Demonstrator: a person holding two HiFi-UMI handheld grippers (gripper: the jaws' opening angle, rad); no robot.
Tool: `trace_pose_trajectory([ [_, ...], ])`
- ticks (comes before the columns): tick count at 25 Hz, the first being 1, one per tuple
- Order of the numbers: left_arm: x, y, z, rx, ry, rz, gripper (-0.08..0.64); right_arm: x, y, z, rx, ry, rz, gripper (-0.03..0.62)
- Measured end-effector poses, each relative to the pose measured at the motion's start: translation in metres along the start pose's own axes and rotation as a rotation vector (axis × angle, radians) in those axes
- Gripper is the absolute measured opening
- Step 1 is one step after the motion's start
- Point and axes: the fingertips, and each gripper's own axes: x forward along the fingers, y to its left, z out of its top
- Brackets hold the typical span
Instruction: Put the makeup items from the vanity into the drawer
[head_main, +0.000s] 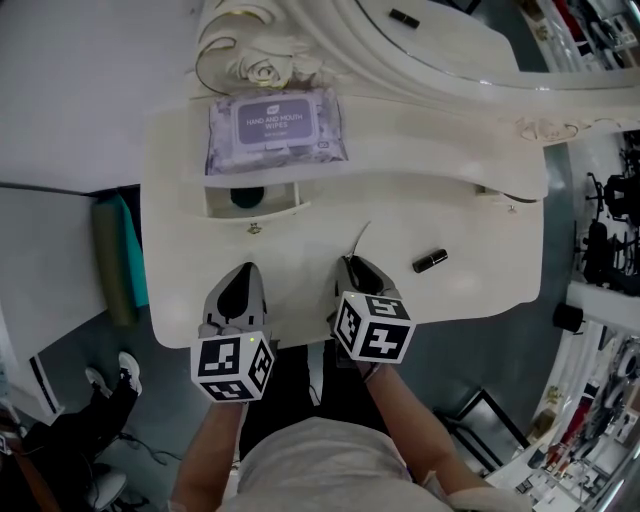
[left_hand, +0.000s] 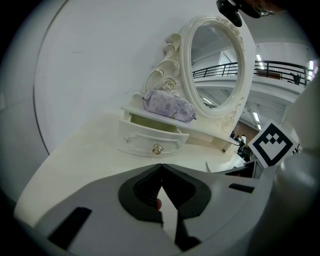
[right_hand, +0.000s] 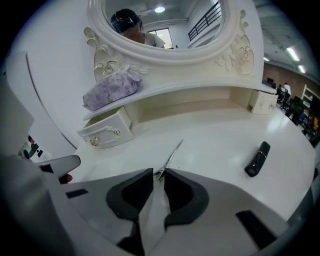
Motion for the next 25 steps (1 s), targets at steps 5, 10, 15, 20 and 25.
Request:
trace_pose_trajectory([
  [5,0.0,-0.002,0.001,-0.006,-0.009,0.009,0.003,-0.012,-0.002,0.003,0.001,-0.029,0.022,0.075],
  [10,-0.001,-0.013,0.001,-0.012,-0.022,0.008,0.003,-0.022,-0.008,0.008,-0.006,-0.052,0.039,0.074],
  [15,-0.009,-0.022,0.002,-0.017,-0.046,0.024,0.003,-0.032,-0.005,0.014,-0.031,-0.068,0.075,0.074],
  [20,-0.028,-0.018,0.002,-0.037,-0.084,0.082,0.003,-0.042,0.013,0.02,-0.082,-0.079,0.137,0.074],
  [25,-0.051,-0.003,0.003,-0.06,-0.132,0.163,0.003,-0.051,0.041,0.03,-0.154,-0.093,0.208,0.074],
])
